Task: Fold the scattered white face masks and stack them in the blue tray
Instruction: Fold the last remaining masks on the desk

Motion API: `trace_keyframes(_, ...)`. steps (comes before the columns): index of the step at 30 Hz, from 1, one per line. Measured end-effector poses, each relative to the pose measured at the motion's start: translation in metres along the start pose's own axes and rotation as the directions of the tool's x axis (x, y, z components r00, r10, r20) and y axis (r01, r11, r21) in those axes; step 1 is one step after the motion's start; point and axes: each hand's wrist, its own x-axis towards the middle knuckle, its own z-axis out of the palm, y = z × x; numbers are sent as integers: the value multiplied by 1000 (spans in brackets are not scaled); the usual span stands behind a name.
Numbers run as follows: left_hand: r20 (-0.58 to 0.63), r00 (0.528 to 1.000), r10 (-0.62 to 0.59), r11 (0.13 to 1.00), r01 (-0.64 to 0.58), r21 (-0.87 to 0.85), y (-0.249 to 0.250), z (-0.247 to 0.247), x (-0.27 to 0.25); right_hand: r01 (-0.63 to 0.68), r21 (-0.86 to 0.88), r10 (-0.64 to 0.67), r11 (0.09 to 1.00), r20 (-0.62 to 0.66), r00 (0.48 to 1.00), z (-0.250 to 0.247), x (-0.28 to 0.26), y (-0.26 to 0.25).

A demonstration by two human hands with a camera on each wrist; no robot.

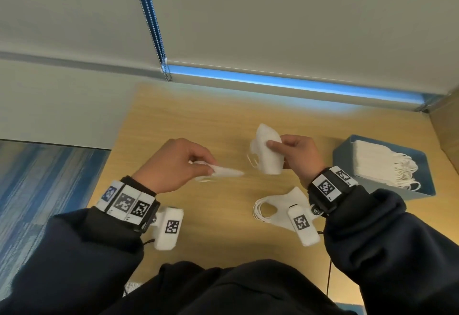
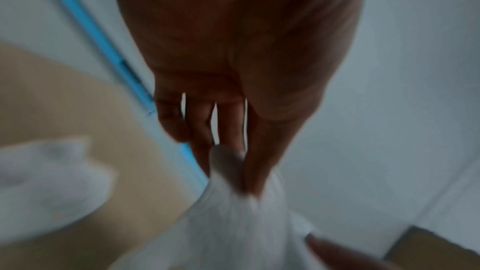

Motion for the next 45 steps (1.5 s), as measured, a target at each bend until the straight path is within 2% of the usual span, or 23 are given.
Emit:
trace_keyframes(2,158,983,90,996,-90,-6,20,-8,-1,-6,16,4,1000,98,995,4,-5,-5)
trace_keyframes(3,190,974,122,992,-123,-5,27,-9,1,5,1,-5,1000,149,989,7,-8,-7)
trace_keyframes(4,183,972,147,989,-148,-6,32,-7,6,20,-12,-17,1000,203,979,10,-11,-10)
trace_keyframes(6,94,981,169,985,-167,-35,38,1,17,52,-24,-43,998,301,953,16,-20,-15)
trace_keyframes(8,17,987,160,982,-157,-106,41,9,27,78,-9,-70,997,343,937,23,-30,-20)
trace_keyframes(13,-74,987,142,966,-155,-209,37,24,38,141,11,-138,990,303,943,19,-40,-25)
trace_keyframes(17,-69,992,103,947,-119,-298,27,29,39,142,-2,-132,990,345,929,13,-42,-23)
trace_keyframes(21,-121,991,50,899,-98,-427,12,33,37,152,-8,-142,988,321,936,10,-44,-19)
trace_keyframes(25,-59,998,16,841,-46,-540,7,47,29,122,14,-119,992,337,934,9,-45,-15)
trace_keyframes(27,-120,992,-37,808,-41,-588,6,53,26,122,10,-119,992,321,940,9,-44,-12)
trace_keyframes(29,-171,983,-62,803,-53,-594,4,56,24,138,-13,-129,990,289,949,8,-43,-9)
trace_keyframes(34,-167,980,-109,803,-12,-595,3,58,23,125,-15,-122,992,133,984,7,-40,-3)
trace_keyframes(39,-165,970,-176,767,30,-640,3,58,24,38,32,-43,999,143,989,8,-40,1)
trace_keyframes(45,-168,972,-167,771,23,-636,-1,60,25,-28,124,8,992,160,987,9,-42,3)
